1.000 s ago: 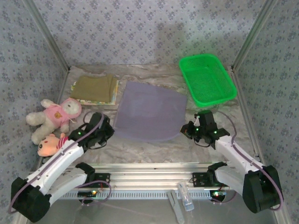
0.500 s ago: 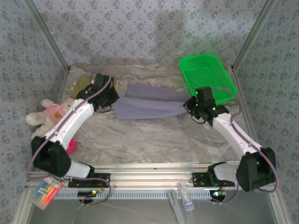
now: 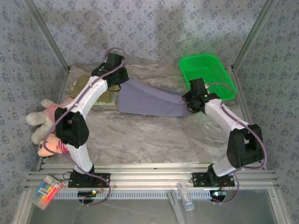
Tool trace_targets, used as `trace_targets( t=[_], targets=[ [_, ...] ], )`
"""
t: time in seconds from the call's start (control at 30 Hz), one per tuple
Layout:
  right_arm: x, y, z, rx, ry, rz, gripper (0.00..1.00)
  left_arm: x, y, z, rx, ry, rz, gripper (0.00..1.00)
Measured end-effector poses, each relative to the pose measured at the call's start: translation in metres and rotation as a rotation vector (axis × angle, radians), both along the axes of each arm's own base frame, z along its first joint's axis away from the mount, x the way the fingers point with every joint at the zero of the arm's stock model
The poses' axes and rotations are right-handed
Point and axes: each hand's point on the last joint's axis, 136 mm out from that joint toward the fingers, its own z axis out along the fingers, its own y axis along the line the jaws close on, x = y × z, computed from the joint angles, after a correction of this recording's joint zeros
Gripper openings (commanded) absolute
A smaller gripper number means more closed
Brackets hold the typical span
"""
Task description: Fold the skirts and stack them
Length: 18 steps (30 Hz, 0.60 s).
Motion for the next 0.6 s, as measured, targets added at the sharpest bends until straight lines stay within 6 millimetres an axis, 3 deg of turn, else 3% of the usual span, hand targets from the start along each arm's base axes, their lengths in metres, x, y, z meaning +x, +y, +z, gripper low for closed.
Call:
trace_targets(
  t=[0.23, 0.47, 0.6],
  targets=[
    [0.014, -0.005, -0.001, 0.0, 0.004, -0.021, 0.0, 0.021, -0.004, 0.002, 0.02, -0.022, -0.014, 0.0],
    [0.036, -0.004, 0.016, 0.013, -0.047, -0.014, 0.0, 0.033, 0.003, 0.012, 0.022, -0.04, 0.002, 0.0],
    [0.043, -0.002, 0.008, 0.012, -0.037, -0.005, 0.0, 0.04, 0.004, 0.004, 0.027, -0.016, 0.007, 0.0]
  ],
)
